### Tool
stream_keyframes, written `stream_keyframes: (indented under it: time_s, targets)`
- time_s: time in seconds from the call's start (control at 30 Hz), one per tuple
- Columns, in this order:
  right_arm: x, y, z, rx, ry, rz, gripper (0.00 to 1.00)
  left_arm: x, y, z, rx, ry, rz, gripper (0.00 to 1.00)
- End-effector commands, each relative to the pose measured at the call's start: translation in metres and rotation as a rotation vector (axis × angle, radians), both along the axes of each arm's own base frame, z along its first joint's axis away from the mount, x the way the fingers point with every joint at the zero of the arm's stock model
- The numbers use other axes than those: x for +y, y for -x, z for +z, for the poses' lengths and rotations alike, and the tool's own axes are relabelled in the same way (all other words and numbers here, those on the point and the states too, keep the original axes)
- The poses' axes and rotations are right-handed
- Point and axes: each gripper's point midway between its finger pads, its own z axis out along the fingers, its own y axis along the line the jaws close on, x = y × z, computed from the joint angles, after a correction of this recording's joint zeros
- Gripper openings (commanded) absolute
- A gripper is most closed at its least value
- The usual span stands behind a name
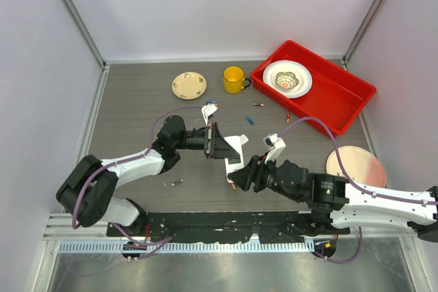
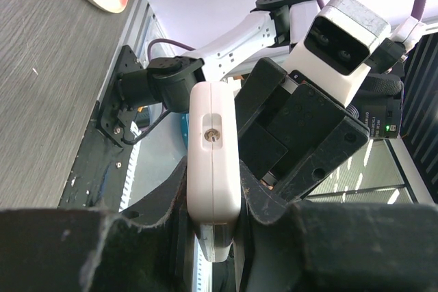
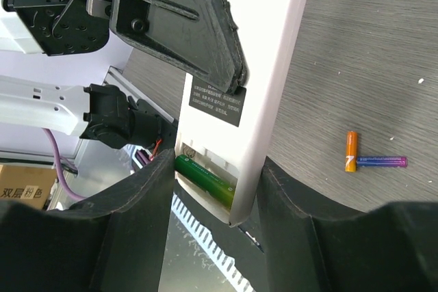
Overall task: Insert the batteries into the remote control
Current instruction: Load the battery into the remote control.
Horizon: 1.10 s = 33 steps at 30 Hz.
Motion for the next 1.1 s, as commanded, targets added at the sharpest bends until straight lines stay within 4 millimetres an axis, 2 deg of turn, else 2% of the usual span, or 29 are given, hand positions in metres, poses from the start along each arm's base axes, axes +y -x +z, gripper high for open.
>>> stream_keyframes:
  time_s: [0.0,0.4,0.63,0.93,1.03,1.07]
  targets:
    - [0.004,0.007,0.005,-0.008,-0.007,0.050,0.50,0.002,-0.003,0.025,-0.084,0.059,0.013,0.00]
    - [0.004,0.015,-0.004,-0.001,0.047,0.107,0.43,0.005,-0.007,0.029,-0.087,0.065,0.020,0.00]
    - [-0.001,0.020,-0.012,0.004,0.085,0.129,0.34,0.006,-0.009,0.029,-0.086,0.063,0.022,0.00]
    - [-0.003,0.025,-0.023,0.013,0.134,0.165,0.18,0.005,-0.012,0.030,-0.086,0.063,0.026,0.00]
    - [-0.004,0.027,-0.029,0.017,0.167,0.180,0.08,0.006,-0.012,0.030,-0.086,0.063,0.028,0.00]
    - [-0.004,0.028,-0.030,0.018,0.176,0.186,0.01,0.006,-0.013,0.031,-0.086,0.064,0.028,0.00]
